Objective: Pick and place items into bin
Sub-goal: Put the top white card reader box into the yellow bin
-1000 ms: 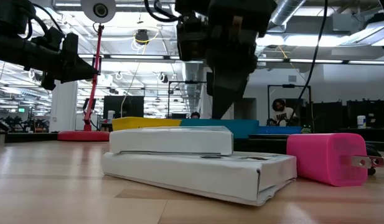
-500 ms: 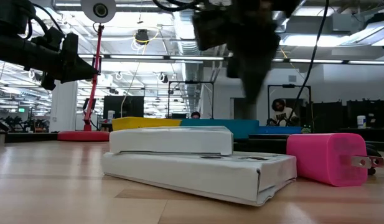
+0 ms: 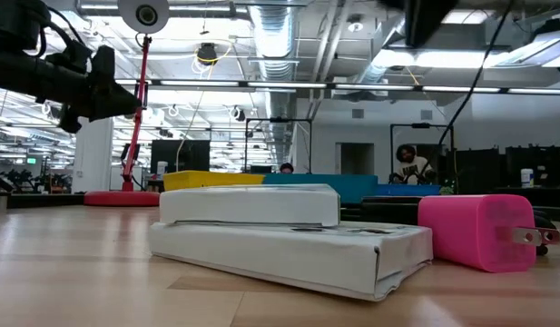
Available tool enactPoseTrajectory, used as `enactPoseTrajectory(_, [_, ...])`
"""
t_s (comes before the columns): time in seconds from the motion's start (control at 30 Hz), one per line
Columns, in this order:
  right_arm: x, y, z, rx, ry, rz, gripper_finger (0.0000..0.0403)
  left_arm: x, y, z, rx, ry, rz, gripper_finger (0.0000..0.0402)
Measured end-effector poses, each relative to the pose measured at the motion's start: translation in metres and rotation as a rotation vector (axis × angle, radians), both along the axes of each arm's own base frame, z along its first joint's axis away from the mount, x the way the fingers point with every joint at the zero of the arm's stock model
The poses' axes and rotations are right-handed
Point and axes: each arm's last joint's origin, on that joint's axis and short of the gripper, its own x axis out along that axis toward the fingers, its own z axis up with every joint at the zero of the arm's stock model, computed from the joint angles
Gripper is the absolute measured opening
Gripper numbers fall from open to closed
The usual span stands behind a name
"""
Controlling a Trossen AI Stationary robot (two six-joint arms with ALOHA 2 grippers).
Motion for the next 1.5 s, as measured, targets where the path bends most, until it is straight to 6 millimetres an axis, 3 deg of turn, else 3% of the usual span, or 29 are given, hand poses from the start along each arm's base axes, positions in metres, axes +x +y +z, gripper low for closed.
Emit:
enactPoseTrajectory(0.23, [-0.048,0.005,0.034,-0.116,-0.224,-0.027,0.0044,0.009,-0.024,0.021,0.180,-0.152,-0.801,0.0094])
enactPoseTrajectory(0.33, [-0.062,0.002,0.036,-0.122,-0.276,-0.089,0.0044,0.009,-0.032,0.026,0.139,-0.220,-0.956,0.0094])
enactPoseTrajectory(0.47, [-0.076,0.000,0.027,-0.093,-0.288,-0.183,0.0044,0.013,-0.037,0.017,-0.132,-0.219,-0.940,0.0094])
enactPoseTrajectory(0.63, [-0.087,0.001,0.005,-0.097,-0.255,-0.255,0.0044,0.017,-0.042,-0.007,-0.491,-0.113,-0.737,0.0094])
enactPoseTrajectory(0.93, [-0.096,0.001,-0.021,-0.119,-0.216,-0.320,0.0044,0.026,-0.063,-0.012,-0.603,-0.069,-0.741,0.0094])
enactPoseTrajectory(1.23, [-0.096,0.001,-0.022,-0.118,-0.214,-0.322,0.0044,0.036,-0.083,-0.028,-0.714,0.051,-0.679,0.0094])
enactPoseTrajectory(1.5, [-0.099,0.006,-0.022,-0.105,-0.223,-0.320,0.0044,0.050,-0.107,-0.025,-0.725,-0.019,-0.769,0.0094])
